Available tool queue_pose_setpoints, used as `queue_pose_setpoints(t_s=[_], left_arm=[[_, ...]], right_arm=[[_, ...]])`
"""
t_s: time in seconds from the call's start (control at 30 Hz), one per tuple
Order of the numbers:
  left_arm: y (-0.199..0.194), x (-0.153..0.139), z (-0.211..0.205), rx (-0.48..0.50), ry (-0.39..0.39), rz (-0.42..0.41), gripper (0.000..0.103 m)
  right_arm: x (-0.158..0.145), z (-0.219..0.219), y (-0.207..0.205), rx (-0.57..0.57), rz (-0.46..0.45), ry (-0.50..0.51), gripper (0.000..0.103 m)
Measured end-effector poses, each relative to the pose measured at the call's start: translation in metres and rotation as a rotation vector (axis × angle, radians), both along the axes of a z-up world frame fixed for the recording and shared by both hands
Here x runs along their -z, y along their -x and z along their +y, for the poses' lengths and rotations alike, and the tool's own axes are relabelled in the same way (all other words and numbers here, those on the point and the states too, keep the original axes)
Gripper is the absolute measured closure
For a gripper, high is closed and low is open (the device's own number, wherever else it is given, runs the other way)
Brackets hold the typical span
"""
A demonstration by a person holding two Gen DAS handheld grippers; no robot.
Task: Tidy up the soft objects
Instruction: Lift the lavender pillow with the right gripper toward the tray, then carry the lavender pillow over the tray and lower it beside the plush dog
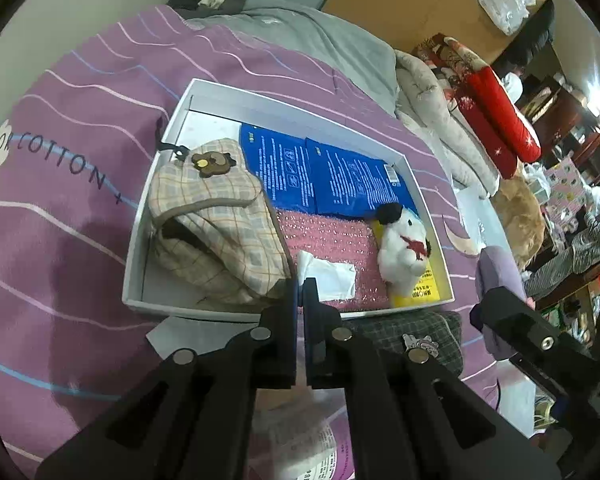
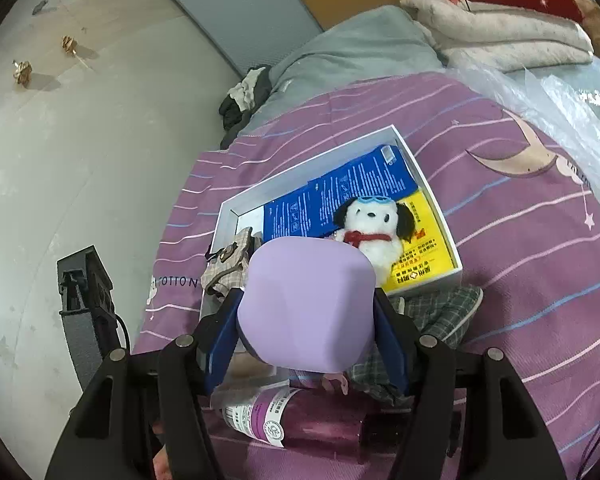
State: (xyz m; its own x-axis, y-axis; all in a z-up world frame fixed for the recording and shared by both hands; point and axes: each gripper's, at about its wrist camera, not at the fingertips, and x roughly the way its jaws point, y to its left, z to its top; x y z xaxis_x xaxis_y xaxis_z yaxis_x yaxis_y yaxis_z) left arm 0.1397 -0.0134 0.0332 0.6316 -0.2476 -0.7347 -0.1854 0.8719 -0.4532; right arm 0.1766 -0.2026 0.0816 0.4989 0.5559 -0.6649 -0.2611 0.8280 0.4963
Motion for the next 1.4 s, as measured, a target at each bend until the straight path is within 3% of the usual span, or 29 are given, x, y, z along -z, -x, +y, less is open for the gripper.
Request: queue_pose_setpoints(t_s=[0.07, 0.17, 0.27, 0.3, 0.4, 0.6, 0.77, 0.83, 0.97, 1.1, 1.23, 1.4], left_arm=[[0.001, 0.000, 0.003, 0.001, 0.021, 0.007, 0.092], [0.002, -0.001, 0.006, 0.011, 0.043, 0.015, 0.073], [0.006, -0.007, 0.007, -0.007, -0.007, -0.003, 0.049], [0.007, -0.009, 0.007, -0.028, -0.060, -0.013, 0.048], [0.006, -0.008, 0.009, -0.031, -0.117, -0.011, 0.048], [0.004, -0.004, 0.012, -0.012, -0.082, -0.014, 0.048], [0.003, -0.005, 0.014, -0.012, -0.071, -0.027, 0.048], [0.002, -0.005, 0.015, -0.017, -0.070, -0.025, 0.048], [0.003, -0.006, 0.017, -0.025, -0.080, -0.021, 0.048], [0.003, -0.007, 0.016, -0.017, -0.088, -0.026, 0.048], [0.003, -0.009, 0.015, -0.016, -0.097, -0.033, 0.048], [0.003, -0.008, 0.018, -0.021, -0.080, -0.030, 0.048]], right_arm=[[0.001, 0.003, -0.001, 0.005, 0.001, 0.011, 0.041], [0.002, 0.008, -0.002, 0.012, -0.008, 0.044, 0.041], [0.004, 0.012, -0.004, 0.015, -0.015, 0.073, 0.041], [0.004, 0.012, -0.005, 0.016, -0.015, 0.079, 0.041], [0.005, 0.008, -0.010, 0.048, -0.013, 0.108, 0.041], [0.010, 0.008, -0.028, 0.130, -0.035, 0.256, 0.041], [0.032, 0.016, -0.040, 0.120, 0.046, 0.340, 0.041], [0.032, 0.019, -0.041, 0.136, 0.036, 0.374, 0.042], [0.023, 0.031, -0.034, 0.169, -0.048, 0.582, 0.042], [0.031, 0.035, -0.041, 0.203, -0.046, 0.747, 0.042], [0.036, 0.036, -0.049, 0.196, -0.026, 0.763, 0.043], [0.034, 0.046, -0.057, 0.114, -0.019, 0.637, 0.043]])
